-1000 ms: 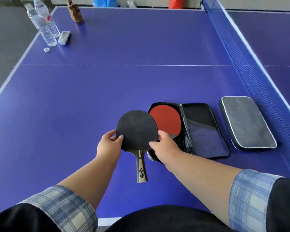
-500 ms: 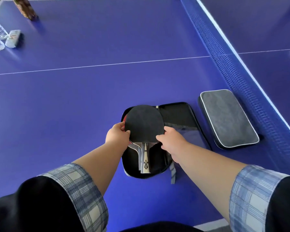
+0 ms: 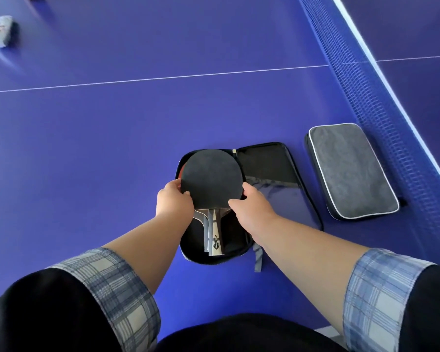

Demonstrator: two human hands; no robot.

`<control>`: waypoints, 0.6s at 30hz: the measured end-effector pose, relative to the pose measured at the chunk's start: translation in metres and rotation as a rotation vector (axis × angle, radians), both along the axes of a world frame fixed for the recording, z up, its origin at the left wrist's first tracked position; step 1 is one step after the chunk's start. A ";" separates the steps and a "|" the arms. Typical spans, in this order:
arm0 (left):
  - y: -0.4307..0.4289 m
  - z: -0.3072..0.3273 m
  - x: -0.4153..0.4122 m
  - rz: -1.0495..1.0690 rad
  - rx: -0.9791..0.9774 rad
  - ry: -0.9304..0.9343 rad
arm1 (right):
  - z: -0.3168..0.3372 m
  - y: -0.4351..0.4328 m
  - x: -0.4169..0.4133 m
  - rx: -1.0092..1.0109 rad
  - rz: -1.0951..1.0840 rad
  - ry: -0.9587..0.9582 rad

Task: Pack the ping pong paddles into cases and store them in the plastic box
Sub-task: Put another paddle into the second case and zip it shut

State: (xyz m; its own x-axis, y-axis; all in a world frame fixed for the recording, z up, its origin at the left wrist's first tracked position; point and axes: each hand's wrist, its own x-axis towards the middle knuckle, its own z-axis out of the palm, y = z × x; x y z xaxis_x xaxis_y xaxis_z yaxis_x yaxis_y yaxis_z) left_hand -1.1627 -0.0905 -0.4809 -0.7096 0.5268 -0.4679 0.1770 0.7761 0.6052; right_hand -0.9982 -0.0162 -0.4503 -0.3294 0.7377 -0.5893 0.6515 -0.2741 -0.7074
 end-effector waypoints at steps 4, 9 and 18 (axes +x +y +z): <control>-0.003 0.002 -0.001 -0.049 -0.018 0.045 | -0.004 -0.003 -0.002 -0.003 -0.014 0.029; -0.008 0.004 -0.002 -0.031 -0.017 0.055 | -0.005 -0.011 -0.005 -0.026 -0.048 0.035; -0.011 0.013 -0.007 -0.052 -0.002 0.029 | -0.002 -0.009 0.003 0.034 0.066 -0.002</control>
State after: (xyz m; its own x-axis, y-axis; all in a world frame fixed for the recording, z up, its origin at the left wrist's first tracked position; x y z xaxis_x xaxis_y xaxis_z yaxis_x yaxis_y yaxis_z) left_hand -1.1698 -0.1017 -0.4683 -0.6948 0.5622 -0.4485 0.2343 0.7666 0.5979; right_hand -0.9955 -0.0253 -0.4524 -0.3767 0.7344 -0.5647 0.6686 -0.2064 -0.7144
